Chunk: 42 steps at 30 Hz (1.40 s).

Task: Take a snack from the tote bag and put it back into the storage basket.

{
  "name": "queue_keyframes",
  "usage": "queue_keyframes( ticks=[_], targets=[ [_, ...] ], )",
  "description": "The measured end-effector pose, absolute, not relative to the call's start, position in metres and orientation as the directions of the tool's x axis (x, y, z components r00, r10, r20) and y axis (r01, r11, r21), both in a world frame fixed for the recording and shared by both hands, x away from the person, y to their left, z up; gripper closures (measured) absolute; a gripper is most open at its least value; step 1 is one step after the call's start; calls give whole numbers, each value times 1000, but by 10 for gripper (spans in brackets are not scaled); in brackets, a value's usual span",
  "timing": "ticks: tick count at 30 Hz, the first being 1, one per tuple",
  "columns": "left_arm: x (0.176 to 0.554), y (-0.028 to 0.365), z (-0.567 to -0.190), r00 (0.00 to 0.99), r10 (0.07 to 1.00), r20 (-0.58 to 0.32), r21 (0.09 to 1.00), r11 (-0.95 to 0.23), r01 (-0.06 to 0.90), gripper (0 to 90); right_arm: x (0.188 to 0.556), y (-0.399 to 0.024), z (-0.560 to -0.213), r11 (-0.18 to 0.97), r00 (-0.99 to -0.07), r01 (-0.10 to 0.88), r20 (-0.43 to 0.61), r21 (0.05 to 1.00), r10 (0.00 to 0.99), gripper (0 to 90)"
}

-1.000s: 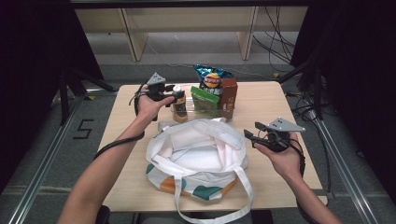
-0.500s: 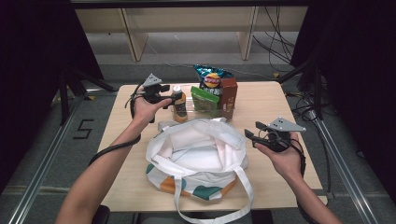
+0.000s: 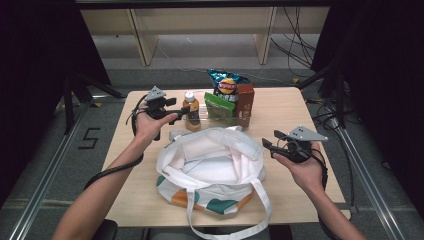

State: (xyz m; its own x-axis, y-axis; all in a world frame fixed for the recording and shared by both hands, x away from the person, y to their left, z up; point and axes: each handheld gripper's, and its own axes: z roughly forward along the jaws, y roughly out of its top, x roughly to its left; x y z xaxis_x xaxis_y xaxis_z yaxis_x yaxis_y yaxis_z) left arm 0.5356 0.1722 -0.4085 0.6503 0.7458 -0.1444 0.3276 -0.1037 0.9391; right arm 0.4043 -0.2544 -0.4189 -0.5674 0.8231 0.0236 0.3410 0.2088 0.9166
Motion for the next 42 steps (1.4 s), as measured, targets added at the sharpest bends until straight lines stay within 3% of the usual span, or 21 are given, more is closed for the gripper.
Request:
queue_keyframes(
  ticks=[22,42],
  targets=[
    [473,191,-409,682,715,-155,943,-98,317,231,406,-254,-420,221,-579,301,-6,928,815,433],
    [421,208,-433,693,700,-170,934,-109,340,226,402,-252,-420,207,-567,351,31,913,823,432]
  ],
)
